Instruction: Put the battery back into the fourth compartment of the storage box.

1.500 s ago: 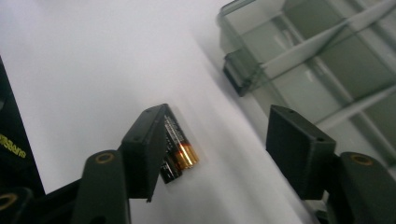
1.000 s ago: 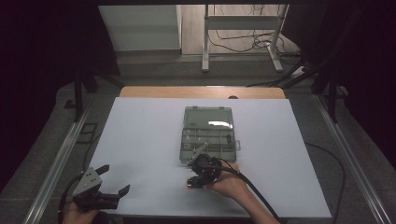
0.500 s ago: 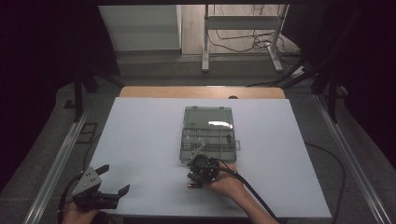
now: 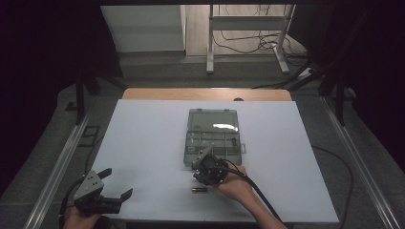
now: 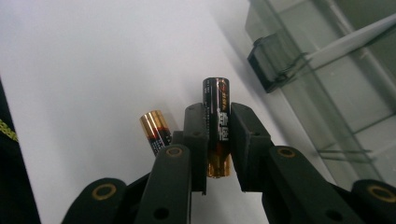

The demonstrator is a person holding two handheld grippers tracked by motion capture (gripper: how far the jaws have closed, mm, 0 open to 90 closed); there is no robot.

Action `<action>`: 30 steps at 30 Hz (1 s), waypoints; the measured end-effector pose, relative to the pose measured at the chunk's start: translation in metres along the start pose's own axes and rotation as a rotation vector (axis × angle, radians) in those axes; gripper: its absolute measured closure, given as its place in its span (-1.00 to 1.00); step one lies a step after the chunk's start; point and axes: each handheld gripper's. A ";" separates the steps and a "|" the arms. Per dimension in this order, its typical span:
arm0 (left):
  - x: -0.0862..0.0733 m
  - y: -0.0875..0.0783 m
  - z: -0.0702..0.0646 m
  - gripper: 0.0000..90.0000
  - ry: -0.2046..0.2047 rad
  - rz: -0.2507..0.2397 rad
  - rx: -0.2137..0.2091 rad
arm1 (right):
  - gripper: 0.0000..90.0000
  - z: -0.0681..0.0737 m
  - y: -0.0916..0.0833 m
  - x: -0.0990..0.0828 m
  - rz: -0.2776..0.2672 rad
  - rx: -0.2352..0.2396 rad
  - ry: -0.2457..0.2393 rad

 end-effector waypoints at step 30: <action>0.000 0.000 0.000 -0.99 0.006 0.004 -0.002 | 0.69 -0.029 -0.058 -0.012 -0.149 -0.097 0.104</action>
Point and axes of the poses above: each handheld gripper's, and its own axes: y roughly forward along the jaws, x roughly out of its top, z roughly to its left, and after that the axes turned 12 degrees about x, right-handed
